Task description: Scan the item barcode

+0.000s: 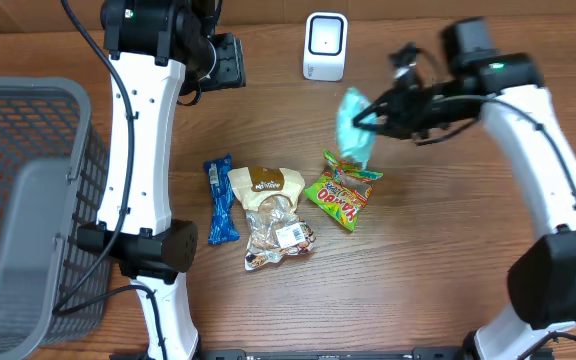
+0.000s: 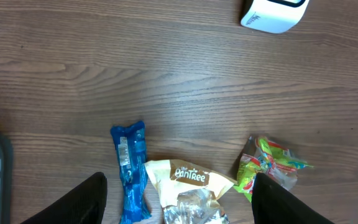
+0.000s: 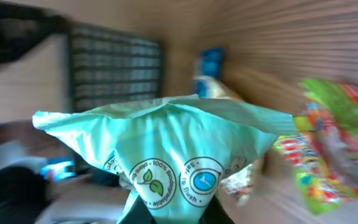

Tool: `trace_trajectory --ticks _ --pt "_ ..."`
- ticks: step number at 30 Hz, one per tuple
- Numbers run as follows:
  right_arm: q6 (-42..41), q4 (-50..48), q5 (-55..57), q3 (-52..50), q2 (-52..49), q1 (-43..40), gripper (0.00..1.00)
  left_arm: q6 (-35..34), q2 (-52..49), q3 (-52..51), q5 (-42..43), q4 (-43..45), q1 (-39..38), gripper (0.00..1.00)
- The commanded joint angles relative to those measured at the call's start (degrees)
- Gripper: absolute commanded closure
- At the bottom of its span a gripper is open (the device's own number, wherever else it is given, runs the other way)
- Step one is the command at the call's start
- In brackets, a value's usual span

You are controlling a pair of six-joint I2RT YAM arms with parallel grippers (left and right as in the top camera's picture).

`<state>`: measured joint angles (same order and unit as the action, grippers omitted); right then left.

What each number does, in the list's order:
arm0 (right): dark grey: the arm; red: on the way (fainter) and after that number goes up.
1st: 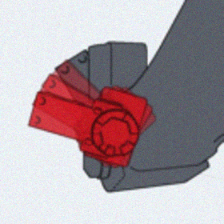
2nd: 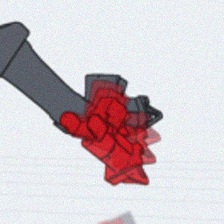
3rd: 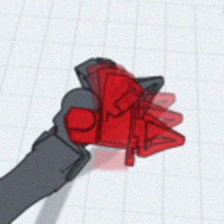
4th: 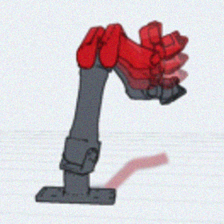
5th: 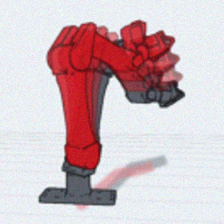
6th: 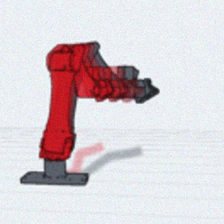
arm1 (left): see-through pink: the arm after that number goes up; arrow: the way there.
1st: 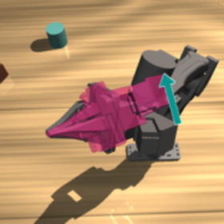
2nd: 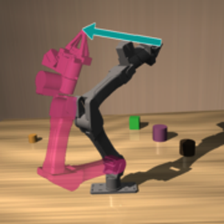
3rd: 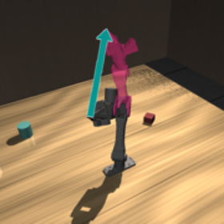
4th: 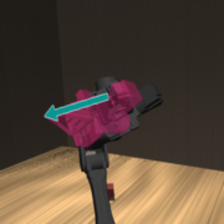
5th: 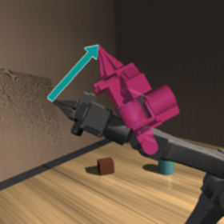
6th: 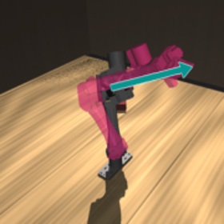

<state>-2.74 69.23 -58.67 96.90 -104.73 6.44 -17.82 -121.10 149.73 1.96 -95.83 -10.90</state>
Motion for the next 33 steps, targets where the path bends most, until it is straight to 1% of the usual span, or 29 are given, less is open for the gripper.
trace_trajectory --ticks 1,4,6,13,16,17,19,22,25,33 --pt "15.4 4.1 -19.5 0.9 0.8 -4.5 0.96 -0.4 -0.4 0.1 0.7 0.0 -0.5 0.36" --pt "21.3 8.2 -23.6 0.9 0.9 -6.2 0.96 -0.4 -0.4 0.1 0.7 0.0 -0.5 0.35" --pt "21.3 8.7 -23.2 0.9 0.8 -6.3 0.97 -0.4 -0.4 0.1 0.7 0.0 -0.5 0.34" --pt "21.5 11.2 -11.4 0.9 0.8 -6.3 0.96 -0.4 -0.4 0.1 0.7 0.1 -0.8 0.32" --pt "27.0 12.5 -10.4 0.9 0.9 -6.3 0.96 -0.4 -0.4 0.1 0.7 0.2 -1.0 0.30" --pt "29.1 13.0 -10.4 0.9 0.9 -6.3 0.96 -0.4 -0.4 0.1 0.7 0.2 -1.1 0.21" --pt "31.3 13.5 -10.1 0.9 0.8 -6.3 0.96 -0.4 -0.4 0.1 0.7 0.3 -1.2 0.12" --pt "31.8 13.6 -7.3 0.9 0.8 -6.3 0.96 -0.4 -0.4 0.1 0.7 0.3 -1.2 0.00" --pt "31.8 13.6 -5.2 0.9 0.8 -6.7 0.96 -0.4 -0.4 0.1 0.6 0.9 -1.2 0.00" --pt "31.8 13.6 -5.2 0.9 0.8 -7.8 0.96 -0.4 -0.4 0.1 0.6 1.4 -1.2 0.00"
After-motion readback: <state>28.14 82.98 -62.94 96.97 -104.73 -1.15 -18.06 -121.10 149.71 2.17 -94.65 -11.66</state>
